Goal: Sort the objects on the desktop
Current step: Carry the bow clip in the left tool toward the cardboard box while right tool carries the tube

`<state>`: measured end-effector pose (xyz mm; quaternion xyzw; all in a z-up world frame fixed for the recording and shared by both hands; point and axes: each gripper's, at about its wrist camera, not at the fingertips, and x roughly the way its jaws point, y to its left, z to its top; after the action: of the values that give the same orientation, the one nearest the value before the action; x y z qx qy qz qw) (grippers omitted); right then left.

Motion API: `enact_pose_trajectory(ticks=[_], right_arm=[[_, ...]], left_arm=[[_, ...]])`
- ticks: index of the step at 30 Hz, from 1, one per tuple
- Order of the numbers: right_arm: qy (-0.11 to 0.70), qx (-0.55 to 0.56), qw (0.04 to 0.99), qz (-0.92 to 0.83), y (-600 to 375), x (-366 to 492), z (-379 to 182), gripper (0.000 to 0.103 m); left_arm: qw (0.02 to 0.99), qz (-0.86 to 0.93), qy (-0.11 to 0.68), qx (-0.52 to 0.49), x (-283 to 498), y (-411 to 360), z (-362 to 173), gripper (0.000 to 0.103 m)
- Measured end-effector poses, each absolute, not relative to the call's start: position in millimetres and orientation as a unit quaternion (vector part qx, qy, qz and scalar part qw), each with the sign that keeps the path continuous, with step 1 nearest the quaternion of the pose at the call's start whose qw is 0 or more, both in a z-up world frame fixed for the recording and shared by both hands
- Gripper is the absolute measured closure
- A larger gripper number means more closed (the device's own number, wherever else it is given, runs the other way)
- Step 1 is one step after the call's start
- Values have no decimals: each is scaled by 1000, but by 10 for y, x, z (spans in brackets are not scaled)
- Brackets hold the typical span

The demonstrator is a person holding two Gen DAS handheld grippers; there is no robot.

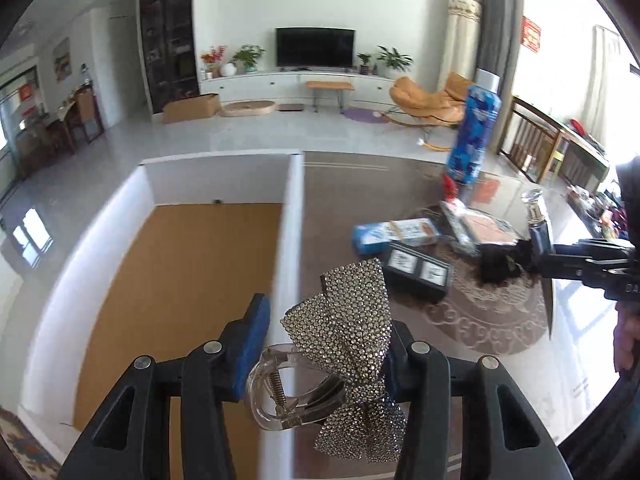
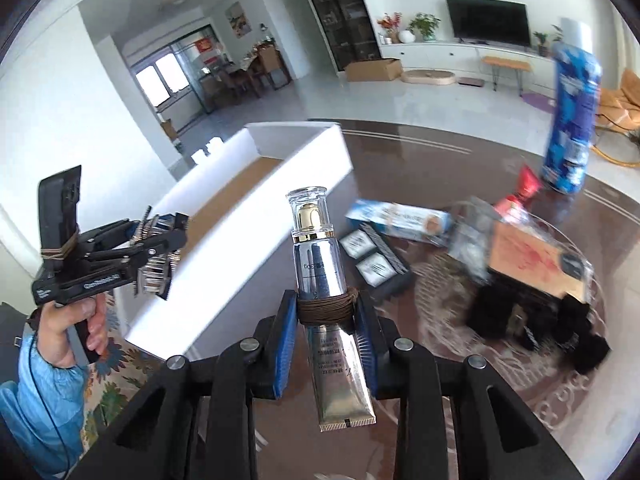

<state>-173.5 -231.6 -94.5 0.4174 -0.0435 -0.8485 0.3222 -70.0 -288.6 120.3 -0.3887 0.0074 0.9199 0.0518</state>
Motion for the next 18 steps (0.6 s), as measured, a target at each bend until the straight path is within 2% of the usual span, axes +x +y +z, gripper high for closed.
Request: enact_pose_trajectory(ticks=[3,8,15,18], right_arm=[[-62,406,373,-832,-3102,-1839,-789,74],[-91,396,444,-798,-4298,-1852,-775,74],[30,429,431,-794,-5261,-1681,-1489,73],[132,421,396,-805,-5394,-1583,-1801,72]], left_arm=[[-3,920,-10,-393,-709,-3528,1198,55],[-66,905,-37,-419,-752,-4244,894,55],[-101,880,-46,-461,-775,-4563,432,55],[-98,872,-67,-475,-780,-4599,321,54]])
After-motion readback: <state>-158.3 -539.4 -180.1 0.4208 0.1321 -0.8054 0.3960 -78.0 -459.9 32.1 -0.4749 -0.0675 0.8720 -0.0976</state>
